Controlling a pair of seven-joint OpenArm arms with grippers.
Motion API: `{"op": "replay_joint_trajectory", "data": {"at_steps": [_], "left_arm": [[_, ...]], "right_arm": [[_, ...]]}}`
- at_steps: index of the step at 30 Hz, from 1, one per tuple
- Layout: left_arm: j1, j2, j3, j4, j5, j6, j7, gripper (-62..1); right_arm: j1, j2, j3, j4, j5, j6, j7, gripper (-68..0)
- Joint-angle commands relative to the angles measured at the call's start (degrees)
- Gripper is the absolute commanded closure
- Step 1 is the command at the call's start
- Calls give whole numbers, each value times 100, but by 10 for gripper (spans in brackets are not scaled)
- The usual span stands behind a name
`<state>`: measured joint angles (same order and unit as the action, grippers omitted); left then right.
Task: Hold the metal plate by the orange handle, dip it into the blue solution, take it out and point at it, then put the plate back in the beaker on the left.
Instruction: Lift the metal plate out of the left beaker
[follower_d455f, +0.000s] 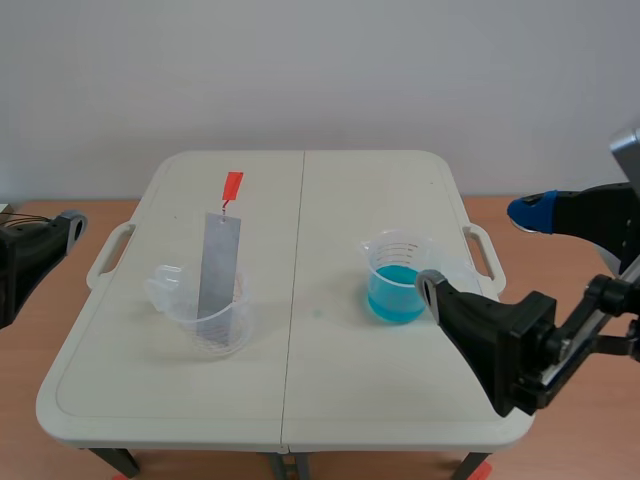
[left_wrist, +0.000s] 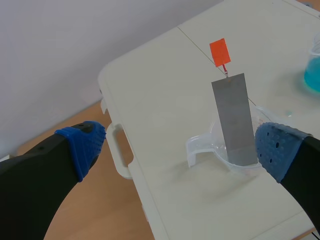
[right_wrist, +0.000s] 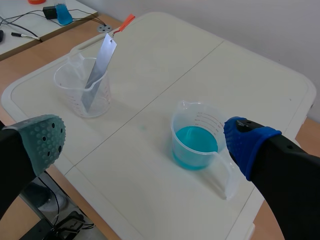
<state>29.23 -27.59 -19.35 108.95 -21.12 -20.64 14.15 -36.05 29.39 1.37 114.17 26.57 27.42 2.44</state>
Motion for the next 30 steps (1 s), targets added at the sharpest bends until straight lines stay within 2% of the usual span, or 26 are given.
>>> {"op": "replay_joint_trajectory", "data": {"at_steps": [1, 7, 8, 10, 11, 14, 15, 22, 28, 30], "left_arm": [[15, 26, 15, 44, -68, 33, -81, -623], [15, 26, 15, 44, -68, 33, -81, -623], [15, 26, 15, 44, -70, 33, -83, -606], [15, 26, 15, 44, -70, 33, -85, -499], [15, 26, 15, 44, -70, 33, -98, -420], [15, 26, 15, 44, -66, 33, -107, -100], [15, 26, 15, 44, -70, 33, -109, -14], [15, 26, 15, 44, -46, 35, -101, -19], [184, 24, 2, 46, 20, 101, -59, -19], [457, 24, -2, 46, 162, 127, -63, -19]], "right_arm": [[531, 72, -538, -98, 85, -22, 50, -663], [1071, 70, -966, -398, 87, -44, 28, -663], [1169, 70, -1051, -472, 87, -44, 28, -664], [1370, 55, -1215, -634, 87, -55, 28, -663], [1469, 42, -1298, -713, 98, -66, 31, -663], [1781, 42, -1545, -922, 208, -87, 31, -664], [1882, 42, -1615, -981, 275, -87, 31, -663], [2588, 7, -1996, -1368, 1003, -87, 20, -663], [3150, -343, -2138, -1880, 1517, -85, -214, -663], [3338, -457, -2221, -2055, 1604, -83, -286, -663]]}}
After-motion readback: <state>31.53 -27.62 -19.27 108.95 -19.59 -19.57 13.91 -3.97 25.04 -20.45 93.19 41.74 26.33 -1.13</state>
